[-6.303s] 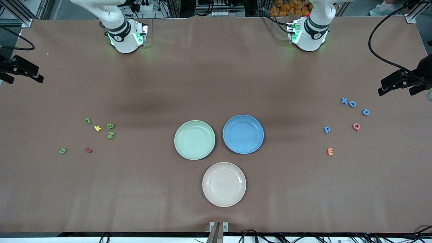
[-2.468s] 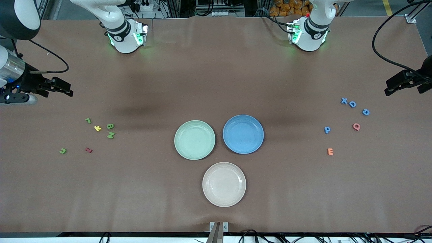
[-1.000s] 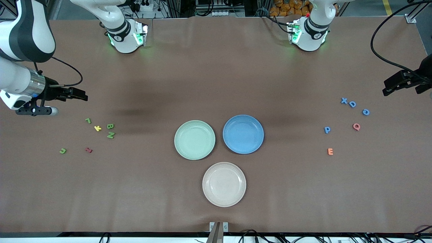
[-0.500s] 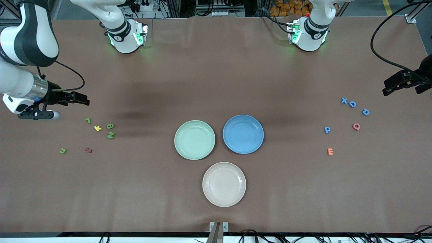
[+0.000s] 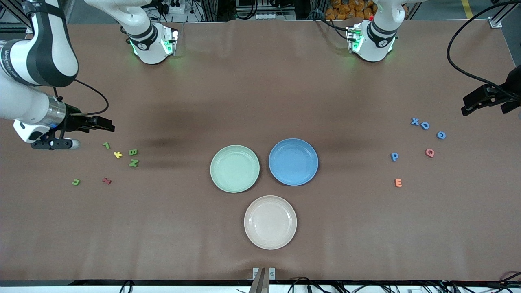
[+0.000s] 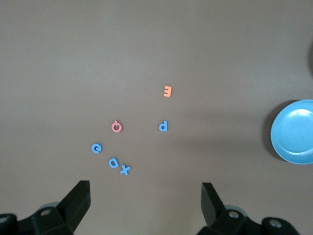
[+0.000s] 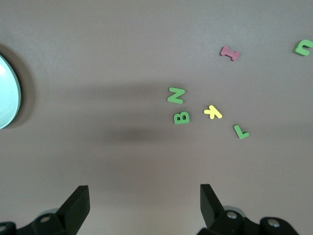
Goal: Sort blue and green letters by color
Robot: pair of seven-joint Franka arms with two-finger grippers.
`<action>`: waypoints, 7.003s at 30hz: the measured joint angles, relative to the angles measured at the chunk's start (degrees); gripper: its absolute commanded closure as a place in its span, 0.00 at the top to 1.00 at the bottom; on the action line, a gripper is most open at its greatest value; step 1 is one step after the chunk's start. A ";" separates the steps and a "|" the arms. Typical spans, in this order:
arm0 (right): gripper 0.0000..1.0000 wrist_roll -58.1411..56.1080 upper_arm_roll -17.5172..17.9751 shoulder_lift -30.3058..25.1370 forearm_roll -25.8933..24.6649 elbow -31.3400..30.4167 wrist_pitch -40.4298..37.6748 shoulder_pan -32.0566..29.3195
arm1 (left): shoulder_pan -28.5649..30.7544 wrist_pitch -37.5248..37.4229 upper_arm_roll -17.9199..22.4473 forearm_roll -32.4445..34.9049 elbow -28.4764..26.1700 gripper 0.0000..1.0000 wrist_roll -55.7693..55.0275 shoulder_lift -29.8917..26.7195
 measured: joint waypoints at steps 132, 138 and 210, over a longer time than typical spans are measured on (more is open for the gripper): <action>0.17 52.59 0.67 19.60 8.76 21.14 1.24 24.25 | 28.88 66.52 -2.26 -1.57 -49.62 1.00 49.59 17.24; 0.17 57.71 0.65 22.39 10.90 24.02 1.85 26.84 | 29.43 67.51 -2.26 -1.57 -49.62 1.00 50.34 18.14; 1.00 49.69 -1.22 30.76 8.90 34.84 -0.80 21.65 | 29.87 69.43 -2.65 -1.58 -48.47 0.20 51.17 18.45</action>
